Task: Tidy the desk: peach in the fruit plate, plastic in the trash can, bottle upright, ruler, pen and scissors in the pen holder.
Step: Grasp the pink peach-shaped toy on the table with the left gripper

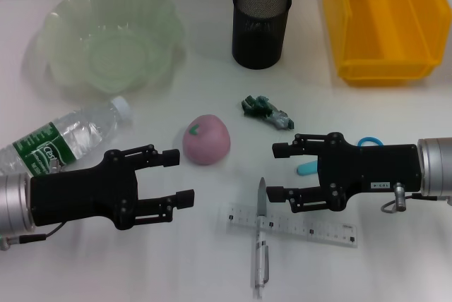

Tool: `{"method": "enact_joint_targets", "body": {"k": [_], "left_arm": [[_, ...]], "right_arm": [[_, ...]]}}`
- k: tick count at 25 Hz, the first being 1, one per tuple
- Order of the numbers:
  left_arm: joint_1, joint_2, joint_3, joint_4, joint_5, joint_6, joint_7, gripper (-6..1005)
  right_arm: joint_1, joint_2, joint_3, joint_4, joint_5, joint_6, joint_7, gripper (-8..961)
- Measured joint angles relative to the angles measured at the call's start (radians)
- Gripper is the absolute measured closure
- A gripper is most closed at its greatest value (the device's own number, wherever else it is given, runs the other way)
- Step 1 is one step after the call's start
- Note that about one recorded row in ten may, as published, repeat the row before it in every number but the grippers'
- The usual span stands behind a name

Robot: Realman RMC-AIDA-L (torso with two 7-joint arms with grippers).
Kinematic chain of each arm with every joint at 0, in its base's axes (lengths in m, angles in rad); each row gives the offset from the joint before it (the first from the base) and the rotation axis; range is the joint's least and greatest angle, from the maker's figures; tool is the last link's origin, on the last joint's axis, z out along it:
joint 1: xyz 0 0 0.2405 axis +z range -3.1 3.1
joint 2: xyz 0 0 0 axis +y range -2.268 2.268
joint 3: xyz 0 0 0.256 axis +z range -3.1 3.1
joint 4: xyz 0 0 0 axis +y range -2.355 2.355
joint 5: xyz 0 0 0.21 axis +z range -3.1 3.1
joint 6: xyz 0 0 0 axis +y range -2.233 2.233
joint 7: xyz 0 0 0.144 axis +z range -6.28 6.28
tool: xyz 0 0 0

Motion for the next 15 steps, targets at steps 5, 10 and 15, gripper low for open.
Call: {"method": "enact_joint_targets", "body": {"k": [5, 10, 15], "left_arm": [[0.000, 0.000, 0.000, 0.000, 0.000, 0.000, 0.000, 231], [0.000, 0.000, 0.000, 0.000, 0.001, 0.000, 0.000, 232], [0.000, 0.000, -0.001, -0.001, 0.002, 0.001, 0.000, 234]], "right_arm": [[0.000, 0.000, 0.000, 0.000, 0.000, 0.001, 0.000, 176], [0.000, 0.002, 0.000, 0.000, -0.001, 0.005, 0.000, 176], [0.001, 0.002, 0.000, 0.000, -0.002, 0.009, 0.000, 176]]}}
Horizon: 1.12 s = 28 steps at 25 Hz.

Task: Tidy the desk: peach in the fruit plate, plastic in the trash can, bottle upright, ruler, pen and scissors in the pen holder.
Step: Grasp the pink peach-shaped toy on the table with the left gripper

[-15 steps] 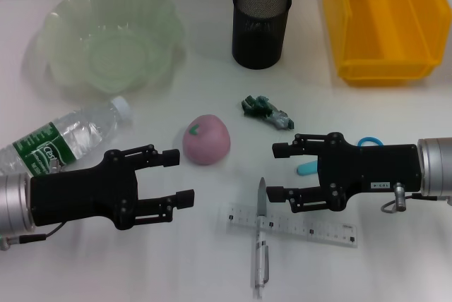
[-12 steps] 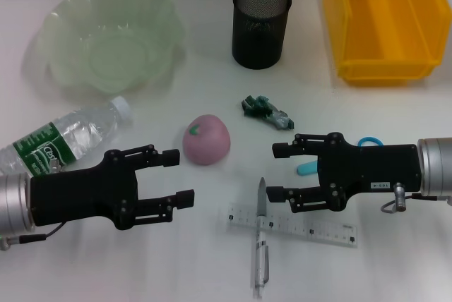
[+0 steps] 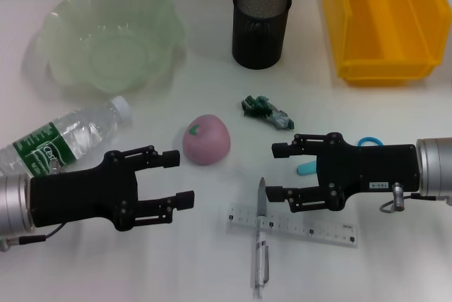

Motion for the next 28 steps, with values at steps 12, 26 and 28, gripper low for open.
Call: {"method": "enact_joint_targets", "body": {"k": [12, 26, 28], "left_arm": [[-0.001, -0.002, -0.002, 0.005, 0.002, 0.007, -0.004, 238], [-0.151, -0.020, -0.059, 0.032, 0.048, -0.137, -0.123, 243], [-0.166, -0.024, -0.060, 0.053, 0.080, -0.173, -0.153, 243]], "right_arm": [[0.000, 0.001, 0.000, 0.000, 0.000, 0.000, 0.000, 176], [-0.007, 0.001, 0.000, 0.000, 0.000, 0.001, 0.001, 176], [-0.008, -0.001, 0.000, 0.000, 0.000, 0.001, 0.002, 176]]}}
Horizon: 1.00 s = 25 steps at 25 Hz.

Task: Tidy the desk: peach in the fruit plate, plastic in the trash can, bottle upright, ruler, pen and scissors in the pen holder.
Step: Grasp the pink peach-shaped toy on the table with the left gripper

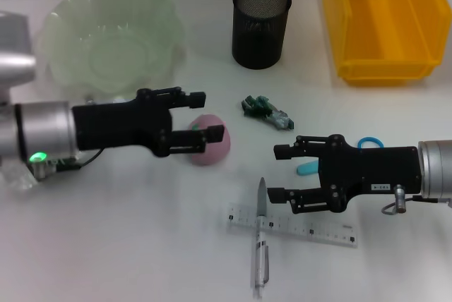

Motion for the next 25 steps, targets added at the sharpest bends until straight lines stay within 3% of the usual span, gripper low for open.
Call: {"method": "enact_joint_targets", "body": {"k": [6, 16, 25], "left_arm": [[-0.048, -0.023, -0.004, 0.116, 0.207, -0.144, -0.177, 245], [-0.109, -0.067, -0.040, 0.133, 0.448, -0.276, -0.343, 249], [-0.110, -0.079, -0.043, 0.133, 0.480, -0.295, -0.350, 252]], "right_arm": [[-0.002, -0.005, 0.002, 0.000, 0.000, 0.008, 0.014, 176], [-0.002, -0.007, 0.000, 0.000, 0.000, 0.015, 0.020, 176], [-0.002, -0.009, 0.000, 0.000, 0.000, 0.015, 0.022, 176]]}}
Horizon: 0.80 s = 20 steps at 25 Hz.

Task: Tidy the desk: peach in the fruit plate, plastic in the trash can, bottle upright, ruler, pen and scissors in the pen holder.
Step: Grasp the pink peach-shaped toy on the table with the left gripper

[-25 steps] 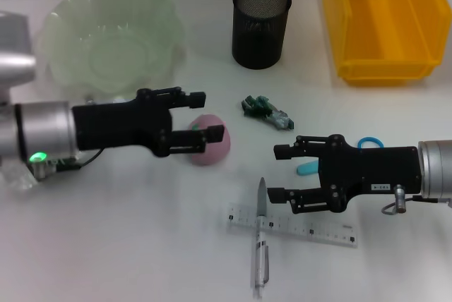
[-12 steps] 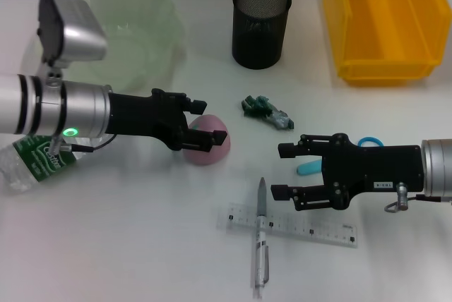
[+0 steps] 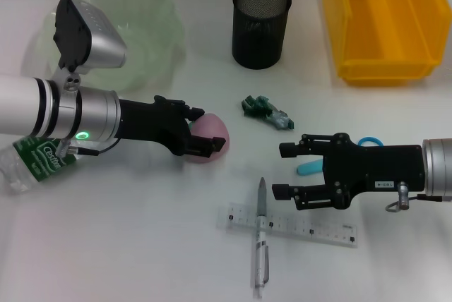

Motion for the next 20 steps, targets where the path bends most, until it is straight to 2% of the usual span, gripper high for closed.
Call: {"method": "enact_joint_targets", "body": {"k": [20], "left_arm": [[0.005, -0.003, -0.004, -0.001, -0.002, 0.002, -0.002, 258]], "right_arm": [[0.000, -0.001, 0.000, -0.003, -0.002, 0.000, 0.000, 177]]}}
